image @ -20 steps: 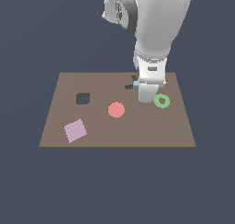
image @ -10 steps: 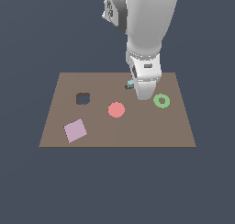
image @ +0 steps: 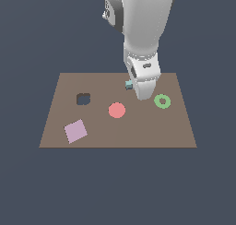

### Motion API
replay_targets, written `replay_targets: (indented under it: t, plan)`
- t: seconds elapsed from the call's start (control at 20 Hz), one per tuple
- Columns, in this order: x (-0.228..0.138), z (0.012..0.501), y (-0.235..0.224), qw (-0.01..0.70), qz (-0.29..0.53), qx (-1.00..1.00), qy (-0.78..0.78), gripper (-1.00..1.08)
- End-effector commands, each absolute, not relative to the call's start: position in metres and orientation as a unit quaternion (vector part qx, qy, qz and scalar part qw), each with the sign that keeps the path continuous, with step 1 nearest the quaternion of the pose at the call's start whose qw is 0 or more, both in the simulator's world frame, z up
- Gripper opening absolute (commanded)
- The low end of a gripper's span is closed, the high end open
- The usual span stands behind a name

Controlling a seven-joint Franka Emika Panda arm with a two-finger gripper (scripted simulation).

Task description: Insert a designated object into the corresponding slot on a board.

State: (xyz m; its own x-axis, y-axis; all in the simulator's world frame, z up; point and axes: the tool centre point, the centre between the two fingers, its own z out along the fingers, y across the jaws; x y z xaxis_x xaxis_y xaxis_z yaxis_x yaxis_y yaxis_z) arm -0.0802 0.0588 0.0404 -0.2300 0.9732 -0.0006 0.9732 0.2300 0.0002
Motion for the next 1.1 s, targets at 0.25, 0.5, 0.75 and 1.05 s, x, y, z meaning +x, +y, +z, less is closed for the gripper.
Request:
replay_targets:
  t: [0.25, 0.5, 0.75, 1.05]
  plan:
    - [-0.0799, 0.0402, 0.0586, 0.0, 0.0, 0.62, 0.784, -1.0]
    - [-0.0798, 0.031, 0.0589, 0.0, 0.0, 0.62, 0.784, -1.0]
    - [-0.0798, 0.0306, 0.0589, 0.0, 0.0, 0.62, 0.784, 1.0]
    - [-0.0798, 0.0306, 0.0589, 0.0, 0.0, 0.62, 0.784, 1.0]
